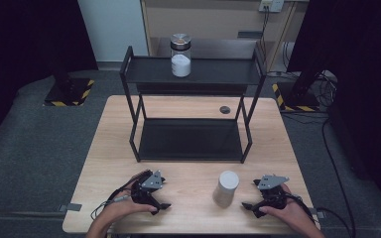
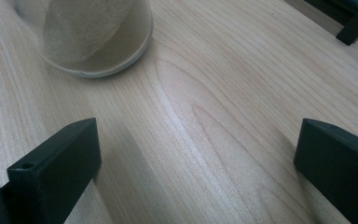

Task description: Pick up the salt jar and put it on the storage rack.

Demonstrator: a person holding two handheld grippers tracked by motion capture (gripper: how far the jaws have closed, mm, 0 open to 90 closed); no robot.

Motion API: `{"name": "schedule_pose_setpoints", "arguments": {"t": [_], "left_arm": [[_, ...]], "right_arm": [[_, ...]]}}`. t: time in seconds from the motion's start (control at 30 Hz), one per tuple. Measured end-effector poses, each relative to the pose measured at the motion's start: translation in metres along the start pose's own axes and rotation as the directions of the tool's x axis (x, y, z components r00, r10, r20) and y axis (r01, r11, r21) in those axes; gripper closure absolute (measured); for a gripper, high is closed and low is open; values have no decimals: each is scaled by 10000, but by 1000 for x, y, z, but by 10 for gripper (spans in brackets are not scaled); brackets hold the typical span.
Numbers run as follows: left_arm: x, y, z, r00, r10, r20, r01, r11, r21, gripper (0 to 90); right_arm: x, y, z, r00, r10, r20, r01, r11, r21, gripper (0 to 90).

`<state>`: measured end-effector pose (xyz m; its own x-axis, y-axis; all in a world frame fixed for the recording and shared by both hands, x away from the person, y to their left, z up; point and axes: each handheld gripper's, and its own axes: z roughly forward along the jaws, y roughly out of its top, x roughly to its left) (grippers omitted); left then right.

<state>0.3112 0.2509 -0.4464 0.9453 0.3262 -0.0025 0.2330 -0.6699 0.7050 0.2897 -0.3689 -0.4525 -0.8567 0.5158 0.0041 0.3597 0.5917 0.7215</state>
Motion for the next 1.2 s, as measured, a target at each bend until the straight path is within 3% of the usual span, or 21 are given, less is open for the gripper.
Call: {"name": "schedule_pose_setpoints", "arguments": {"t": [1.2], "left_arm": [[-1,-3,2,9997,-203,-115,201,9997,-137,0]], "right_arm": [[8,1,0,9993,262,281,-263,9996,29,12]]}}
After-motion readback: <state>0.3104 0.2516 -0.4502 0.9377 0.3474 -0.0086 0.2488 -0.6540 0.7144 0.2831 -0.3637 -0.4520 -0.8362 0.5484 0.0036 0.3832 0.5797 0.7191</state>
